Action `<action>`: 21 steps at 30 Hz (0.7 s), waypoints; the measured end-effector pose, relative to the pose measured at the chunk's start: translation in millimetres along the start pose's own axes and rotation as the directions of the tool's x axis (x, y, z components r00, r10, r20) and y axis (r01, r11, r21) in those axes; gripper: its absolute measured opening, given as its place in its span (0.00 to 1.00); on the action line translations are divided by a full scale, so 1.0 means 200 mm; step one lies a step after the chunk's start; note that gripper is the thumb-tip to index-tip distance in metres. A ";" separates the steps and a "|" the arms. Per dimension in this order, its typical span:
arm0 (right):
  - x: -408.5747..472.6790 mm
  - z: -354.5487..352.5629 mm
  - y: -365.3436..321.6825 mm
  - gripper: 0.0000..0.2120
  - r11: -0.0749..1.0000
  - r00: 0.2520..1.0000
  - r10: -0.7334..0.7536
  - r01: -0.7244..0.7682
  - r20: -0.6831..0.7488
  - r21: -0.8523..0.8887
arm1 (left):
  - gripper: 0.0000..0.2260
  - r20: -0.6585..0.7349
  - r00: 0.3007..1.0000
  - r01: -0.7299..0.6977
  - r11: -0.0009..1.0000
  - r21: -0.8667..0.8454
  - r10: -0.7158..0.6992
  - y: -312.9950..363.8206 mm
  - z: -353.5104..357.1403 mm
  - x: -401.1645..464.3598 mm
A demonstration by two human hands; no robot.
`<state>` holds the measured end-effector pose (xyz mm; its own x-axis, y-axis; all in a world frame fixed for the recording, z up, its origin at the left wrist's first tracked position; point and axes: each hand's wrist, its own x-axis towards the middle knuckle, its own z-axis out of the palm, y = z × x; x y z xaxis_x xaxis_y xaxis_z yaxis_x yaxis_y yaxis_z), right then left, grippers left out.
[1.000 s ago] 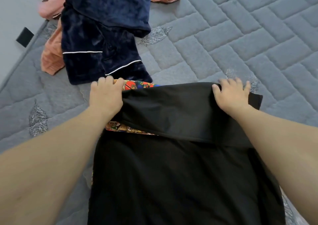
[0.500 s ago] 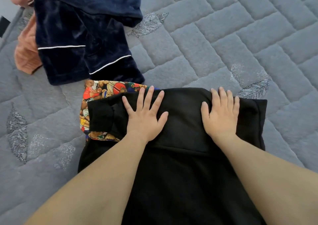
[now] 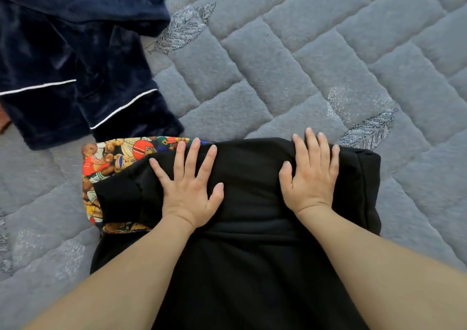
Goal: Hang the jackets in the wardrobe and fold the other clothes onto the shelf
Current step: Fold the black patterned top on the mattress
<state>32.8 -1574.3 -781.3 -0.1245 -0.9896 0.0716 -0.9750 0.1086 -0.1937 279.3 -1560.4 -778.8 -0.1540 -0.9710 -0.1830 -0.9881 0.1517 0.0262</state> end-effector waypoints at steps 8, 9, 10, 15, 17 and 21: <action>-0.04 -0.05 0.00 0.28 1.000 0.999 -0.011 0.011 -0.032 0.012 | 0.32 -0.056 0.998 0.009 1.000 -0.009 -0.010 0.00 -0.01 -0.03; -0.07 -0.07 -0.01 0.28 1.000 0.999 0.002 -0.001 -0.037 0.022 | 0.32 -0.057 0.998 0.007 1.000 -0.013 -0.008 0.00 -0.01 -0.04; -0.12 -0.09 0.00 0.29 0.999 0.999 0.018 -0.017 -0.033 0.032 | 0.31 -0.057 0.998 0.005 1.000 -0.015 -0.006 0.00 -0.03 -0.05; -0.76 -0.23 0.17 0.31 0.995 0.989 0.095 -0.090 0.110 -0.050 | 0.31 0.002 1.000 0.025 0.995 -0.100 -0.025 0.07 -0.08 -0.22; -1.07 -0.30 0.27 0.32 0.973 0.955 0.227 -0.212 0.189 -0.092 | 0.32 0.017 0.995 -0.098 0.986 -0.132 0.101 0.16 -0.06 -0.48; -1.48 -0.39 0.41 0.42 0.867 0.813 0.492 -0.488 0.312 -0.096 | 0.36 0.268 0.934 -0.228 0.971 -0.068 0.238 0.35 0.05 -1.14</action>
<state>-25.0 -1265.2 -741.3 -0.5237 -0.7802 -0.3421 -0.8024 0.5866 -0.1094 245.3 -1327.1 -744.4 -0.3780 -0.8207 -0.4283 -0.9248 0.3559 0.1344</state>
